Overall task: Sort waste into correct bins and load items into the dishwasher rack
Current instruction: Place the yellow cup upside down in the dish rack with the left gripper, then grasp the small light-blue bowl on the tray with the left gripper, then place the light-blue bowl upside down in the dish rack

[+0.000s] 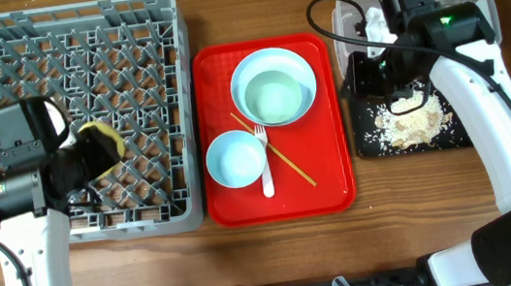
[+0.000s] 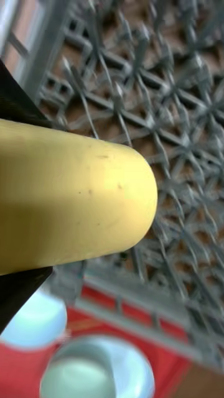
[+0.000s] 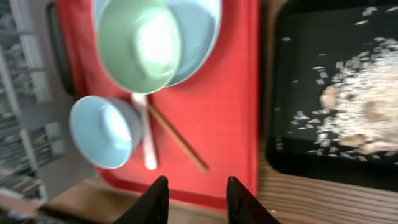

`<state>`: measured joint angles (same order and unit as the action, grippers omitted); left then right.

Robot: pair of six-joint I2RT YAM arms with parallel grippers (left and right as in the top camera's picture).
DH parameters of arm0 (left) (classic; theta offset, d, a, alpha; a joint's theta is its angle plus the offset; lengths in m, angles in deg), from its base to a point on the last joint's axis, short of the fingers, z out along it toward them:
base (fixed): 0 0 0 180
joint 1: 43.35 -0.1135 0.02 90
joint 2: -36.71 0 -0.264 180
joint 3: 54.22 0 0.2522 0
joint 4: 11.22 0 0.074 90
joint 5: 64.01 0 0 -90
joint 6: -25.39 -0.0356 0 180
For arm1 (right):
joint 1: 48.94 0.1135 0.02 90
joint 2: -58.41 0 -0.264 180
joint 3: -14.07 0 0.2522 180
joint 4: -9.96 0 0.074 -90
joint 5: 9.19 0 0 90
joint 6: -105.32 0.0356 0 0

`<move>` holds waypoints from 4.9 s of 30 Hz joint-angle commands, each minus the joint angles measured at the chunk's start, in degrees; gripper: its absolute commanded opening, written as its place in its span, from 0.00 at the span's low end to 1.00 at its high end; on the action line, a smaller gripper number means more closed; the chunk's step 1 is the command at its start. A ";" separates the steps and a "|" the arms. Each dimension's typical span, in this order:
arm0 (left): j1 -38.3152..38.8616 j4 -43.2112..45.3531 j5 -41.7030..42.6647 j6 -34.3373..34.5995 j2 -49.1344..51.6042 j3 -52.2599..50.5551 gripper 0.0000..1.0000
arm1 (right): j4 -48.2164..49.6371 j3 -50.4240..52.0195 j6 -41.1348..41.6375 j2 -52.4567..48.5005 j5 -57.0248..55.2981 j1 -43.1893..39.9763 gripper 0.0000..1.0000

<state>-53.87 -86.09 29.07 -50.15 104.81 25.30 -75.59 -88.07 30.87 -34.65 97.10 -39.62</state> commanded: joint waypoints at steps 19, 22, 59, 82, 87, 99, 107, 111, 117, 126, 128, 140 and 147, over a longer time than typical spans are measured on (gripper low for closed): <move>-0.37 3.87 -7.67 -0.79 19.89 0.63 1.00 | 0.24 -0.22 -0.42 -0.46 -4.46 0.13 0.31; -0.37 4.26 -7.69 -0.79 19.63 0.66 1.00 | -0.07 -0.22 -0.44 -0.46 -4.46 0.13 0.31; 49.66 5.42 2.86 -0.55 38.82 10.97 0.75 | -4.98 -0.22 12.90 16.44 -12.87 -8.70 1.00; 49.09 4.26 -2.12 -2.99 27.34 14.93 0.04 | -5.44 -0.22 12.92 16.44 -12.87 -8.70 1.00; 34.32 5.20 7.82 -12.17 16.63 19.54 0.04 | -5.44 -0.22 12.90 16.44 -12.87 -8.70 1.00; -3.74 7.56 65.29 -24.74 29.44 19.76 0.04 | -5.42 -0.22 12.92 16.44 -12.87 -8.70 1.00; -8.70 5.92 71.91 -22.80 43.71 19.76 0.04 | -5.40 -0.22 12.90 16.44 -12.87 -8.70 1.00; -10.23 5.62 71.89 -22.86 45.40 19.76 0.04 | -5.42 -0.22 12.92 16.44 -12.87 -8.70 1.00; -10.12 5.88 73.46 -22.84 45.40 19.76 0.04 | -5.42 -0.22 12.98 16.44 -12.87 -8.70 1.00; -7.98 8.20 73.85 -22.84 45.40 19.76 0.04 | -5.42 -0.22 12.98 16.44 -12.85 -8.70 1.00; -6.54 9.20 73.83 -22.84 45.40 19.76 0.04 | -5.46 -0.22 12.98 16.44 -12.85 -8.70 1.00; -7.17 7.69 60.89 -23.28 45.40 19.74 0.04 | -5.86 -0.22 12.96 16.44 -12.87 -8.70 1.00; -8.02 7.48 60.89 -23.28 45.40 19.69 0.04 | -5.86 -0.22 12.94 16.44 -12.87 -8.70 0.99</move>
<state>-61.59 -77.93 97.65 -72.97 149.22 45.67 -81.19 -88.07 43.20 -19.15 85.21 -48.14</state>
